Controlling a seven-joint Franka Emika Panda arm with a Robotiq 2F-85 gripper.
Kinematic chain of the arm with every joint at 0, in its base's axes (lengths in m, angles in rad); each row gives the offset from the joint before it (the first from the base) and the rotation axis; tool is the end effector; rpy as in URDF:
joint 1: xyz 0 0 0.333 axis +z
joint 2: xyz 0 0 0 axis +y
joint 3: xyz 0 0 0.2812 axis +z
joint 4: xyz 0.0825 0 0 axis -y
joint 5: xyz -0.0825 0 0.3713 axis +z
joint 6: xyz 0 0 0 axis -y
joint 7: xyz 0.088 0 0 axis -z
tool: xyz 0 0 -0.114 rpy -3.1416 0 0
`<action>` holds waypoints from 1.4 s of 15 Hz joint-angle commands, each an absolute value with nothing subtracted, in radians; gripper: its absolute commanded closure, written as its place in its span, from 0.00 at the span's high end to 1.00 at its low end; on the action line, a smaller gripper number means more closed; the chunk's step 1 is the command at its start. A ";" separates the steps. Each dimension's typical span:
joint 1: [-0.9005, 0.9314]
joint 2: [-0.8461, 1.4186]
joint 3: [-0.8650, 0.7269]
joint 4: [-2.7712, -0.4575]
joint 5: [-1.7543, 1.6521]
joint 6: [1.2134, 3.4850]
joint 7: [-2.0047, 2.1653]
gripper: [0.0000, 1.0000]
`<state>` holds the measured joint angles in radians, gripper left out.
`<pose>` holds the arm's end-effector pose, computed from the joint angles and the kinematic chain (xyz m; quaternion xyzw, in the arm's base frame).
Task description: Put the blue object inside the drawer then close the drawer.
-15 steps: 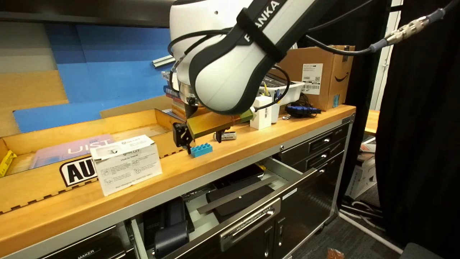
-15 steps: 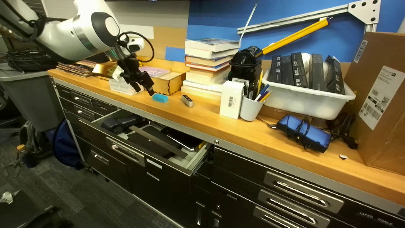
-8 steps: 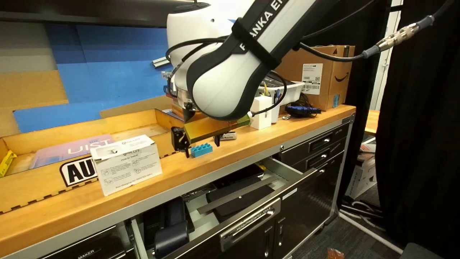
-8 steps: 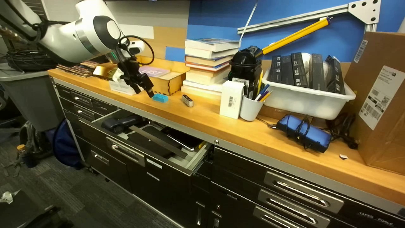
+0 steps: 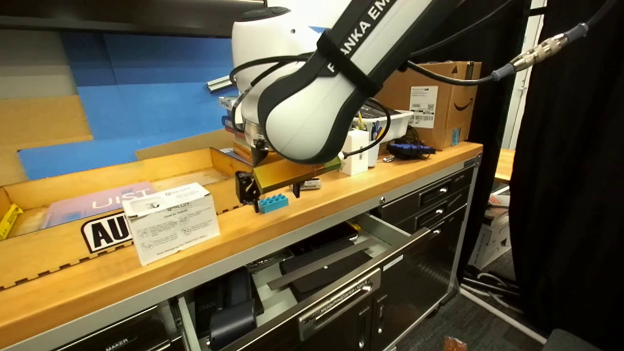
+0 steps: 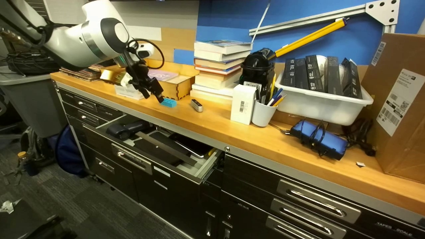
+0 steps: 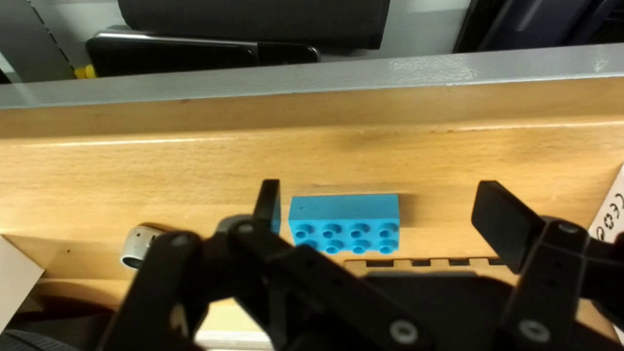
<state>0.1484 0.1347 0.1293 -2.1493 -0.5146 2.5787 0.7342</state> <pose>0.5470 0.1621 0.3359 0.9764 -0.0307 0.2025 0.0682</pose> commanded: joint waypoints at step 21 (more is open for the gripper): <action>0.173 0.338 0.031 -1.952 -0.270 2.639 0.333 0.73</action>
<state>0.1691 0.3137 0.0294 -1.9866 -0.3193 2.6433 0.3936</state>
